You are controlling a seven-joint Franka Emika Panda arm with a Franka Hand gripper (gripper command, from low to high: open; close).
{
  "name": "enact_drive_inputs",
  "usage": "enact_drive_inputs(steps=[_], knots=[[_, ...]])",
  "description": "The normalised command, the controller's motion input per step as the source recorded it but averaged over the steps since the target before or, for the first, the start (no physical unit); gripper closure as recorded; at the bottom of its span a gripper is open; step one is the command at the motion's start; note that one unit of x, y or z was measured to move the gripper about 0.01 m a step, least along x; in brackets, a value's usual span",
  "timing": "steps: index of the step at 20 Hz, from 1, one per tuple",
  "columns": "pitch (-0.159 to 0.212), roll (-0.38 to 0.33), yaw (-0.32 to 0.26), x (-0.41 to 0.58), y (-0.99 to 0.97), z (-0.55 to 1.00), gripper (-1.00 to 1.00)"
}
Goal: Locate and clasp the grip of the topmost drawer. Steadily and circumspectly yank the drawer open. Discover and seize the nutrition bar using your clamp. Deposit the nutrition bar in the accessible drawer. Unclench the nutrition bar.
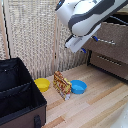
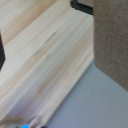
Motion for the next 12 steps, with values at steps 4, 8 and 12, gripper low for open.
enact_drive_inputs(steps=[4, 8, 12], knots=[[-0.075, 0.224, -0.108, 0.269, 0.5, -0.01, -1.0], [-0.059, 0.221, -0.106, 0.295, 0.5, -0.06, -1.0], [-0.032, 0.235, -0.115, 0.301, 0.46, -0.16, -1.0]])
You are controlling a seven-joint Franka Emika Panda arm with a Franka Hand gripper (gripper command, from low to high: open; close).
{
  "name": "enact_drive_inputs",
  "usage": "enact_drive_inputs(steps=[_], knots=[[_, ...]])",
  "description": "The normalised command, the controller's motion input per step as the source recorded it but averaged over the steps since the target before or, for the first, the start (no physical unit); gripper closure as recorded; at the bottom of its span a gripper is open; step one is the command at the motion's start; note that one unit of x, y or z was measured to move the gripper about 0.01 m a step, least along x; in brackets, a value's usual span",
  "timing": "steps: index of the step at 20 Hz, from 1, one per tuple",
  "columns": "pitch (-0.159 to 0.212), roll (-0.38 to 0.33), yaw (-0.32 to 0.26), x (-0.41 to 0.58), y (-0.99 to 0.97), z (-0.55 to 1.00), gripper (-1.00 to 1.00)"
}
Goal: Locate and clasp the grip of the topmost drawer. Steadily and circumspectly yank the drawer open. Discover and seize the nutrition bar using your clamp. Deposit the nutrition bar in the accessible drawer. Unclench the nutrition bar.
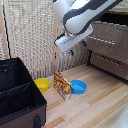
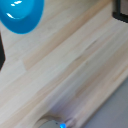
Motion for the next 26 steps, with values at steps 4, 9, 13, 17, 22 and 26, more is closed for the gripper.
enact_drive_inputs(steps=[4, 9, 13, 17, 22, 26], knots=[[-0.015, 0.215, -0.128, 0.294, 0.46, -0.34, -1.0], [0.0, 0.188, -0.144, 0.322, 0.43, -0.51, -1.0], [-0.001, 0.184, -0.126, 0.268, 0.34, -0.52, -1.0], [0.002, 0.129, -0.029, 0.336, 0.14, -0.38, -1.0], [0.03, 0.067, 0.003, 0.31, 0.07, -0.35, -1.0], [0.062, 0.012, 0.015, 0.148, 0.11, -0.42, -1.0]])
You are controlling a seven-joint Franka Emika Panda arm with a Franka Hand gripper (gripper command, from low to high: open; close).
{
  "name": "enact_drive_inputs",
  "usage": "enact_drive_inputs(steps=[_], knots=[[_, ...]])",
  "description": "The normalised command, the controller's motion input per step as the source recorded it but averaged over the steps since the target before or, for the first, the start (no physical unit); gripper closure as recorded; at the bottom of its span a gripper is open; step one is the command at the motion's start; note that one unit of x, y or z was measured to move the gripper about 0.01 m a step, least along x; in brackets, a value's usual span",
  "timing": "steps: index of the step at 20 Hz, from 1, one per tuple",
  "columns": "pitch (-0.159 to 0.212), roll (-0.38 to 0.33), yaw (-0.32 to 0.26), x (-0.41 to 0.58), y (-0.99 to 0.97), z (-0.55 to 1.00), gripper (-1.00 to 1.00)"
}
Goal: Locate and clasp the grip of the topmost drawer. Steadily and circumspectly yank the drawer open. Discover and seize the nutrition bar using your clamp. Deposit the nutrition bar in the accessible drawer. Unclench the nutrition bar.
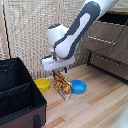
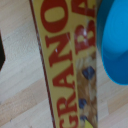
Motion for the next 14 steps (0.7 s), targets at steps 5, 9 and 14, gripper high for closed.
enact_drive_inputs(steps=[5, 9, 14], knots=[[0.025, 0.045, 0.032, 0.117, 0.09, -0.5, 1.0], [0.005, 0.023, 0.033, 0.003, 0.0, -0.01, 1.0], [0.0, 0.005, 0.033, 0.019, 0.0, -0.03, 1.0]])
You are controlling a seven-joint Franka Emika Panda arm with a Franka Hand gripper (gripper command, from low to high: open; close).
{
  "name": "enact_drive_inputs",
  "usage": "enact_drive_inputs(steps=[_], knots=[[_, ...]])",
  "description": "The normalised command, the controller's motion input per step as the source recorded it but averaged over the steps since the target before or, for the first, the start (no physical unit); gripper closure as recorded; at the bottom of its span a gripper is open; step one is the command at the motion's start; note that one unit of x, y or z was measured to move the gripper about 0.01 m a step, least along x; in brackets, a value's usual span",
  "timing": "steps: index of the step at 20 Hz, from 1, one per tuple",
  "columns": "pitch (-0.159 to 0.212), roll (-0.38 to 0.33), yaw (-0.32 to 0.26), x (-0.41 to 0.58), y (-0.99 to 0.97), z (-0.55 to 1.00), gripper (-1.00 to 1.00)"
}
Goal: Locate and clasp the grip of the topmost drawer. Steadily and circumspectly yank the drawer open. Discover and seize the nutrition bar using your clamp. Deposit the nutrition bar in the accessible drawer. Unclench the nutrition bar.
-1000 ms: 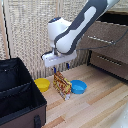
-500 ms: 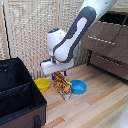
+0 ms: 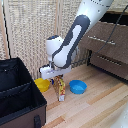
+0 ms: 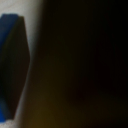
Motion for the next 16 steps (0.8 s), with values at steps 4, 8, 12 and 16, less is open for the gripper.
enact_drive_inputs(steps=[4, 8, 12, 16], knots=[[0.0, 0.009, 0.013, 0.119, 0.0, -0.01, 1.0], [0.026, 0.007, 0.0, 0.256, 0.0, 0.21, 1.0], [0.035, 0.0, -0.037, 0.288, 0.0, 0.7, 1.0], [0.025, 0.009, -0.061, 0.376, 0.0, 0.98, 1.0]])
